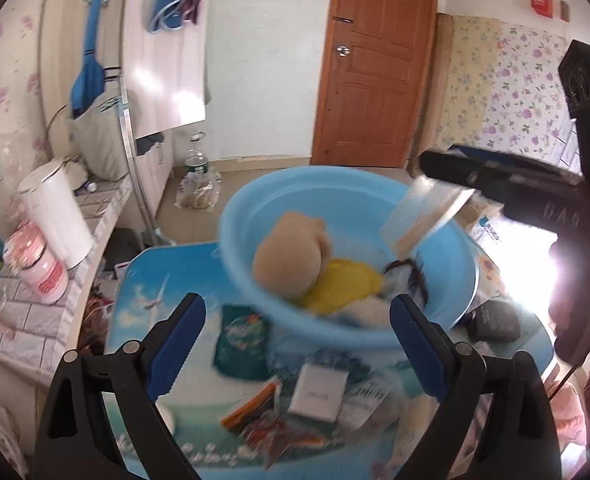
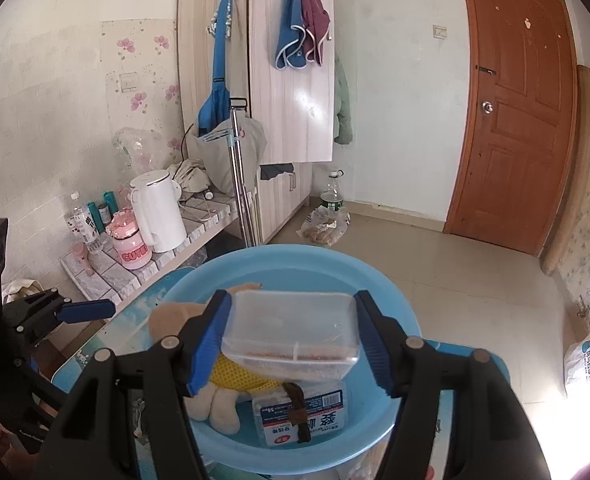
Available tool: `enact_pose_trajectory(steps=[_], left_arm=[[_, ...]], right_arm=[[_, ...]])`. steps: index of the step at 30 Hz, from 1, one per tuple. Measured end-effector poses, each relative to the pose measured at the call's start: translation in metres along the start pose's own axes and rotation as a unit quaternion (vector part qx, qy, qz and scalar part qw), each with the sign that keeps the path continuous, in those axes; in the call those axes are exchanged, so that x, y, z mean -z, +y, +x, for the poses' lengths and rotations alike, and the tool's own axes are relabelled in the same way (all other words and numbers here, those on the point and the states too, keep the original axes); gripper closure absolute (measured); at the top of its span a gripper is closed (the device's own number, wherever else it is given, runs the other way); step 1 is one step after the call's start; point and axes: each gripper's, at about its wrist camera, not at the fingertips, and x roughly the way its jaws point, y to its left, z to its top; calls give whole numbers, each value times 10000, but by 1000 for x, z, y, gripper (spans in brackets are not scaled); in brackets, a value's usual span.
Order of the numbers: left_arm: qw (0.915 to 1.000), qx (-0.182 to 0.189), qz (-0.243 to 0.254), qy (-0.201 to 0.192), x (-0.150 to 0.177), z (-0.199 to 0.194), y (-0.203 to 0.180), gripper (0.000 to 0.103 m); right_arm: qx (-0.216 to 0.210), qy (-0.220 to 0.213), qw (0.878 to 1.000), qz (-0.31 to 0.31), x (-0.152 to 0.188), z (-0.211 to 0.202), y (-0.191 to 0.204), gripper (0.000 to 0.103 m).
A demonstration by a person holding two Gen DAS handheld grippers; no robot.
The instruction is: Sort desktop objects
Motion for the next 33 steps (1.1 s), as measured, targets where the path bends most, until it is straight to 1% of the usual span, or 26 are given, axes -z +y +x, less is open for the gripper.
enact_pose_trajectory(steps=[1,2,8,12,16,20,23,25,29,33], left_arm=[[10000,-59,-59,7,7,-5,8,9],[9999,-99,-113,21,12,-9,13,9],[9980,-453,-398,176,46,-28,42,9],[9946,-690,-640,429,73,-29,66,9],[9912,-875,-757,635,92,-23,78,9],[9878,-1052,-867,754,100,-10,88,9],[9858,-882,-1108,898,101,5,98,9],[9849,-884,-1166,920,100,12,102,9],[9866,-1066,-829,911,97,20,95,10],[9862,-1034,-761,1043,100,29,95,17]], right_arm=[[28,-35,10000,-68,0,-3,3,31],[57,-28,9999,-106,-1,-4,5,27],[112,77,9999,7,5,-10,5,27],[212,151,9996,83,21,-22,-1,27],[338,317,9986,240,44,-32,-13,27],[538,570,9958,466,72,-39,-28,27],[710,710,9927,666,89,-46,-44,27],[842,797,9901,789,100,-50,-56,27],[1094,938,9851,936,116,-58,-74,27],[1169,991,9833,978,129,-63,-85,26]])
